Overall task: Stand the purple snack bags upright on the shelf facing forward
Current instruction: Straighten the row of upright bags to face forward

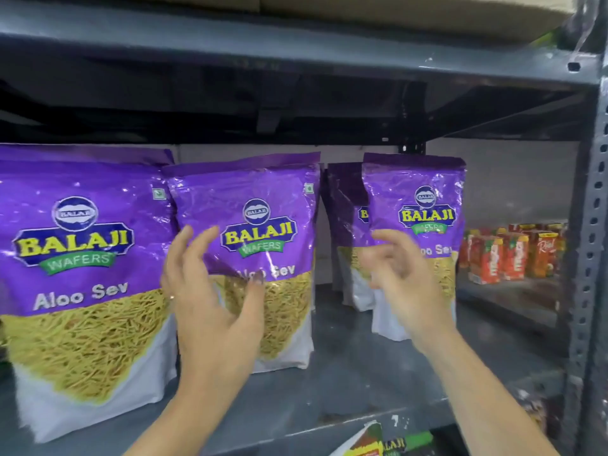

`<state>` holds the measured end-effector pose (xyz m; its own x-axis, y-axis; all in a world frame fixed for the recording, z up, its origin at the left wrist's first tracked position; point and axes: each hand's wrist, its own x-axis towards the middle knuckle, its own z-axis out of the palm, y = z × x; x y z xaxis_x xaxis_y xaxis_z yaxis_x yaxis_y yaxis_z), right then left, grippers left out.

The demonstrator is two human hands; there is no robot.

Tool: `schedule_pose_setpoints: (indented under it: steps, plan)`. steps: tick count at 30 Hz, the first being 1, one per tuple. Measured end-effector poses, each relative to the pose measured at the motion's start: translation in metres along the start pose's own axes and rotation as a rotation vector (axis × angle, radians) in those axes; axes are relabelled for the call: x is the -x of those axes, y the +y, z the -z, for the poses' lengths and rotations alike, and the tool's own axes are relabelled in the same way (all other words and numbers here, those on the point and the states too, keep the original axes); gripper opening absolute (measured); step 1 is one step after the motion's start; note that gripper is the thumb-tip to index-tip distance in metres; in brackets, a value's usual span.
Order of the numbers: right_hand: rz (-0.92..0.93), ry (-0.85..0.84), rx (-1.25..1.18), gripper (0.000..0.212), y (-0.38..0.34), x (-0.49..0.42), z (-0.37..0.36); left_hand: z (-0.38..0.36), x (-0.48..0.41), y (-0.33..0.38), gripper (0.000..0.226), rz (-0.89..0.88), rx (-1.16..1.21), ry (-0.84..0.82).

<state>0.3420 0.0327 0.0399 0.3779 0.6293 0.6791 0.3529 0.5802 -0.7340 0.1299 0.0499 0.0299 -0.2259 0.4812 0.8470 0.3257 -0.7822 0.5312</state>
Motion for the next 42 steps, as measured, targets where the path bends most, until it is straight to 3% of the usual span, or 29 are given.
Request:
schedule_pose_setpoints:
  steps: [2,3,6,11,18,25,27,30,32,34,35,37,40,42]
  plan:
    - [-0.138,-0.363,0.038,0.093,0.004,0.006,-0.033,0.003,0.0,-0.02,0.076,0.191,0.161,-0.037]
    - [-0.182,-0.477,0.049,0.105,0.008,0.007,-0.045,0.003,0.0,-0.027,0.079,0.277,0.247,-0.054]
    - [-0.245,-0.617,0.024,0.11,0.023,0.002,-0.062,-0.004,-0.002,-0.034,0.087,0.411,0.394,-0.137]
    - [-0.297,-0.57,-0.046,0.085,0.031,-0.008,-0.059,-0.009,-0.008,-0.039,0.095,0.432,0.371,-0.251]
    - [-0.306,-0.54,-0.044,0.096,0.04,-0.017,-0.042,-0.034,-0.005,-0.041,0.097,0.4,0.415,-0.286]
    - [-0.353,-0.529,-0.047,0.09,0.043,-0.017,-0.037,-0.045,-0.005,-0.052,0.099,0.391,0.404,-0.289]
    - [-0.371,-0.528,-0.001,0.094,0.036,-0.01,-0.037,-0.036,-0.002,-0.047,0.1,0.335,0.319,-0.3]
    - [-0.384,-0.406,0.122,0.097,0.01,0.002,-0.032,0.0,0.009,-0.024,0.1,0.083,0.027,-0.318]
    - [-0.293,-0.18,0.229,0.099,-0.009,0.01,-0.032,0.037,0.014,-0.014,0.079,-0.071,-0.053,-0.22]
    - [-0.103,0.025,0.201,0.066,-0.033,0.022,-0.045,0.078,0.014,-0.017,0.055,-0.125,-0.018,0.007]
    - [-0.037,0.037,0.161,0.05,-0.043,0.028,-0.059,0.096,0.011,-0.027,0.047,-0.117,0.024,0.143]
    - [-0.039,-0.13,0.094,0.045,-0.058,0.044,-0.094,0.125,0.004,-0.053,0.045,-0.041,0.114,0.32]
    - [-0.137,-0.51,0.123,0.098,-0.052,0.058,-0.152,0.144,-0.013,-0.081,0.058,0.163,0.244,0.368]
    - [-0.223,-0.646,0.089,0.12,-0.043,0.063,-0.18,0.145,-0.02,-0.092,0.045,0.263,0.285,0.294]
